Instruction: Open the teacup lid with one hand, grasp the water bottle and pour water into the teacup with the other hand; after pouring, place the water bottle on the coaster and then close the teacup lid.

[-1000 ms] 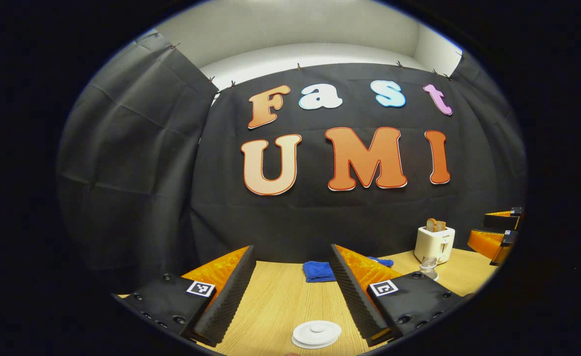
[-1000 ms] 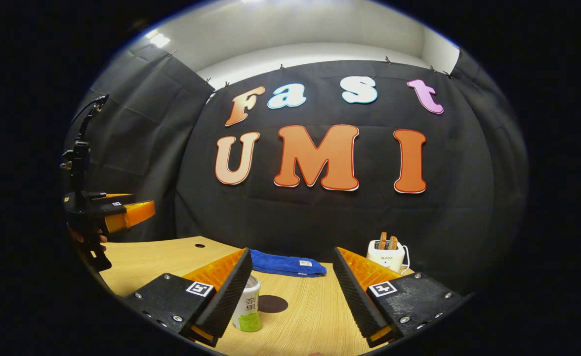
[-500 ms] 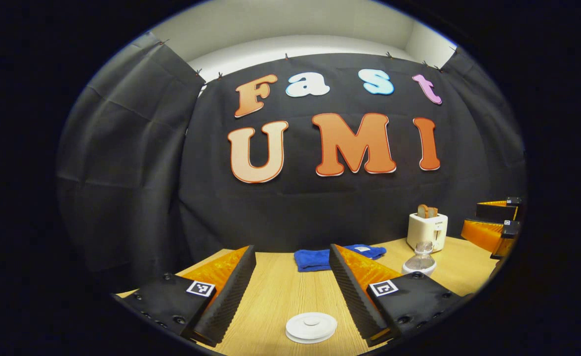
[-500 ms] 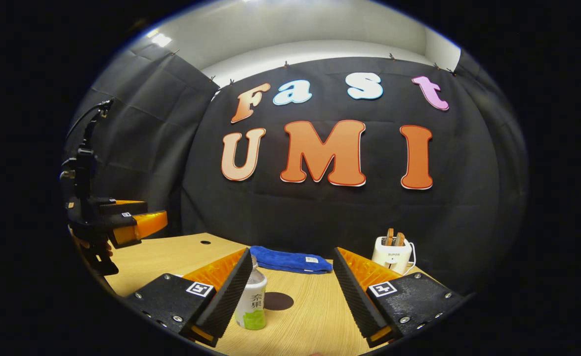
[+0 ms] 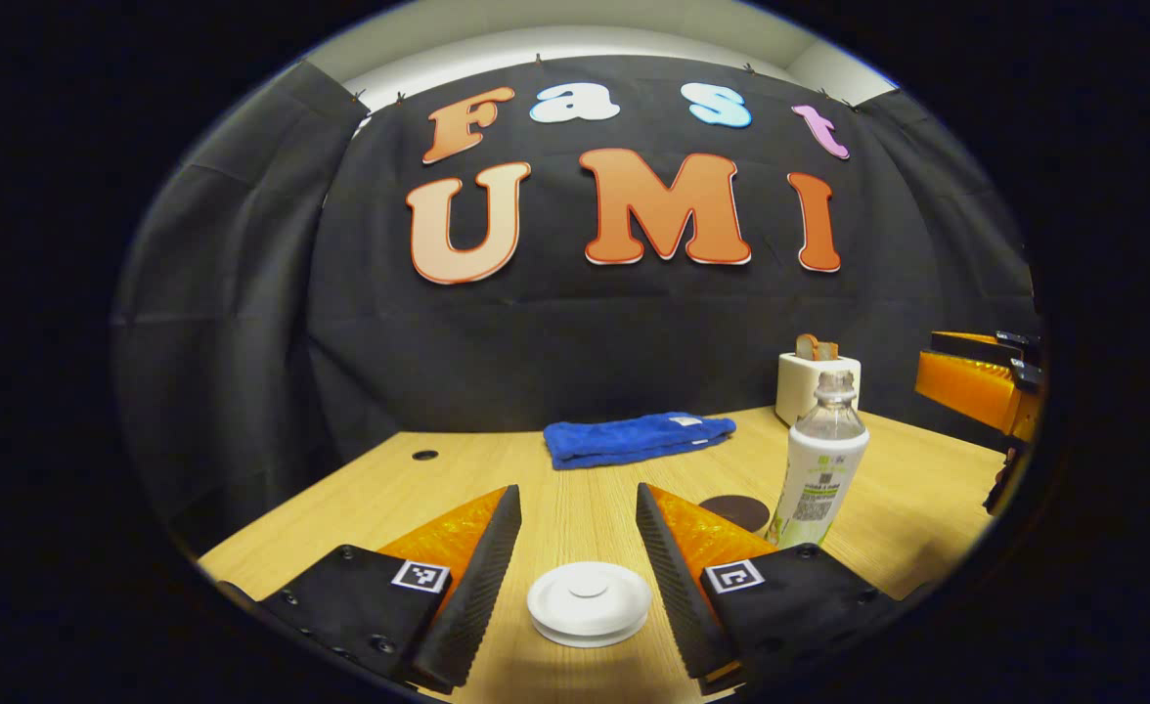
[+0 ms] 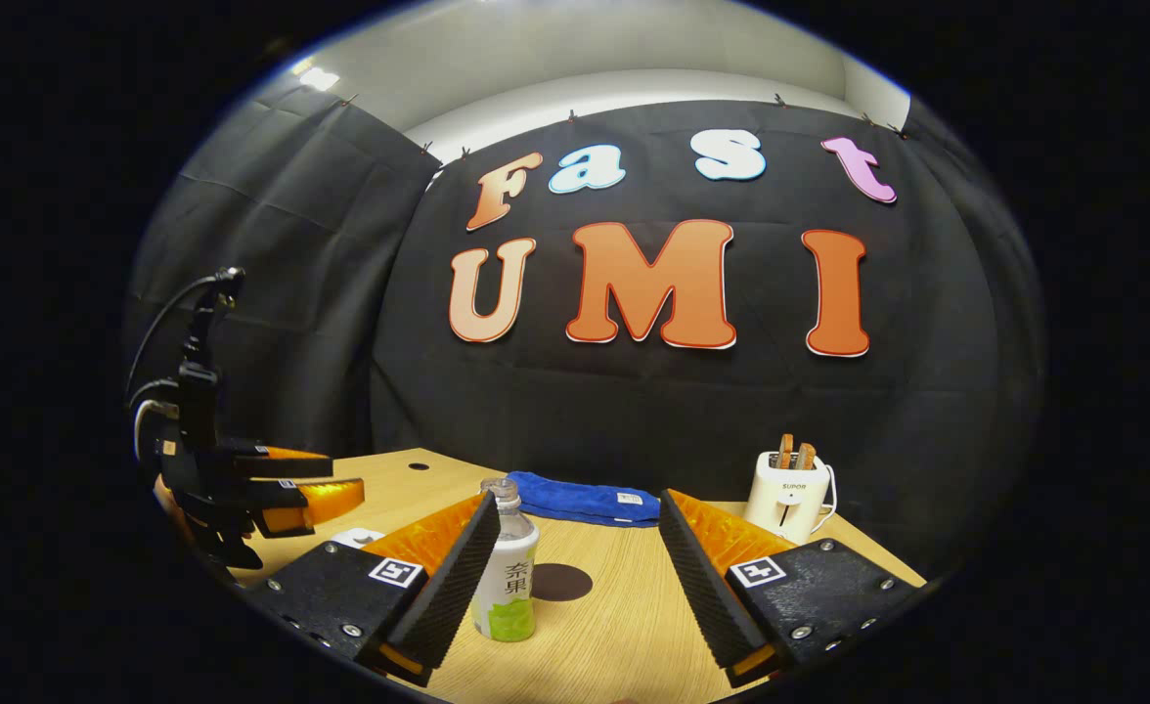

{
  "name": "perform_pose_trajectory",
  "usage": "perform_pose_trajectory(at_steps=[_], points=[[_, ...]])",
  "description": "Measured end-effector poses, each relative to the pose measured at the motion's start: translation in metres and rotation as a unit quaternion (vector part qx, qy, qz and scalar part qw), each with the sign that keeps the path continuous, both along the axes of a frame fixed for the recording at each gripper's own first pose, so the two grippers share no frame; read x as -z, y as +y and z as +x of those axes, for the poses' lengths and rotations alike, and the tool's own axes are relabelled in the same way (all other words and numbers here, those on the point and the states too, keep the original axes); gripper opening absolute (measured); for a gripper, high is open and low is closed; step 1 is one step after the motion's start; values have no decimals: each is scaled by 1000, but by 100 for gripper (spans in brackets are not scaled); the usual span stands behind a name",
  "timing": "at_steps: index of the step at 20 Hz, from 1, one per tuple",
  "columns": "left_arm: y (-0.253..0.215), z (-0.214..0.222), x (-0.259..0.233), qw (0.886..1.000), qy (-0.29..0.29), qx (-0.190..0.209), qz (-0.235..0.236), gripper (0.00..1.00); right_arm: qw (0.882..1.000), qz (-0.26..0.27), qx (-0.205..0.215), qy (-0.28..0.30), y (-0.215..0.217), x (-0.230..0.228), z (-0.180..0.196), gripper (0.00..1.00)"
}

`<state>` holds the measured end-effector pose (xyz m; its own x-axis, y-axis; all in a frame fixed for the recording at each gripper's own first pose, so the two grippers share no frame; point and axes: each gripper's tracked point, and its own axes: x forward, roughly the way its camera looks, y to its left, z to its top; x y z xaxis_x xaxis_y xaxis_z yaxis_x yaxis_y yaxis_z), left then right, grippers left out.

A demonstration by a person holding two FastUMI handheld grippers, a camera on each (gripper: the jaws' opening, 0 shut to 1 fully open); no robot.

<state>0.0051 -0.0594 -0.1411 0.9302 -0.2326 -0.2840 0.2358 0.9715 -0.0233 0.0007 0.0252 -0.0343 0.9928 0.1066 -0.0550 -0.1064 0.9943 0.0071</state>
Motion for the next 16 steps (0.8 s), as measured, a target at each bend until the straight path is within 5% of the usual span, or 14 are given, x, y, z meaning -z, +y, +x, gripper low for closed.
perform_pose_trajectory(at_steps=[10, 12, 16], points=[[-9, -3, 64, 996, 74, 21, 39, 75, 999, -3, -11, 30, 2, 26, 3, 98], [-9, -3, 69, 996, 79, 22, 40, 81, 999, -8, -10, 34, 1, 31, 3, 98], [-10, -2, 71, 996, 82, 21, 35, 69, 999, -19, -14, 41, 4, 39, 1, 98]])
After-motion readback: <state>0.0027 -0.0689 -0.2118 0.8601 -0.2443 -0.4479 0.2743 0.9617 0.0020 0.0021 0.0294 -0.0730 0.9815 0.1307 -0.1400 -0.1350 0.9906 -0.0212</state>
